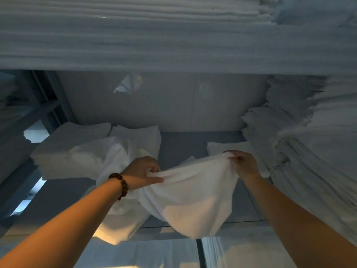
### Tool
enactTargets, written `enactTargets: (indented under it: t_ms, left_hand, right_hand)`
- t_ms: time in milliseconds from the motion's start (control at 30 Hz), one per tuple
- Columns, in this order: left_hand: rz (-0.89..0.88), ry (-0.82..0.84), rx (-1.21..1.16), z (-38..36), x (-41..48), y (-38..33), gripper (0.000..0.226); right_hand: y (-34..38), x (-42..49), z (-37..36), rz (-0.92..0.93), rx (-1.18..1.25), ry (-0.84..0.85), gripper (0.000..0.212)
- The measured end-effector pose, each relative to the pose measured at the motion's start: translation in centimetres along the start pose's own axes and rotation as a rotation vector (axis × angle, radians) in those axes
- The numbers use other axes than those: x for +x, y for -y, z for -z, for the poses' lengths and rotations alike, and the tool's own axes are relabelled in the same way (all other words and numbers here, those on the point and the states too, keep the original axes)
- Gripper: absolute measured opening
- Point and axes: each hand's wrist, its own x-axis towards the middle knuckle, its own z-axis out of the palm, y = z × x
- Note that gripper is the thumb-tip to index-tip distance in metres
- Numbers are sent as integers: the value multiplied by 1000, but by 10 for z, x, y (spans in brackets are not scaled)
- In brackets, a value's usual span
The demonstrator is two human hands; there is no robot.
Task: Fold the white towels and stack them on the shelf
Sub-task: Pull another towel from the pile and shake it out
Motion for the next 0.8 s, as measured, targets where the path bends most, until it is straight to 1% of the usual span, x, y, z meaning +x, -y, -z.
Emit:
enactTargets:
  t_ms: [100,200,300,367,467,533,600,667,733,767,800]
  left_hand:
    - [-84,-29,155,10,2,2,35]
    - [-149,-15,325,21,3,9,42]
    - [-85,6,376,32,-1,32,40]
    - [-22,-3,372,39,-7,50,43]
    - [6,-60,418,49,-15,65,54]
    - [29,-96,328,51,-17,64,56]
    - [60,-126,118,50,-16,52,54]
    - [43,-165,-37,47,-9,30,51]
    - [14,-191,-135,44,-1,1,47]
    - [2,-192,-156,43,3,-14,45]
    - [-11,-180,-168,41,7,-28,41]
  right_hand:
    - [1,0,3,14,-37,-35,28]
    - [2,3,10,14,-74,-41,25]
    - [4,4,22,4,-100,-32,9]
    - [4,2,29,5,-113,-28,11]
    - [4,-1,33,-19,-144,-2,7]
    - [9,-4,29,-26,-139,2,11]
    - [25,-10,22,-29,-93,18,17]
    - [50,-19,9,-26,-22,53,18]
    - [75,-32,-8,15,106,112,14]
    - [87,-41,-17,61,153,158,19]
    - [96,-50,-26,131,149,214,29]
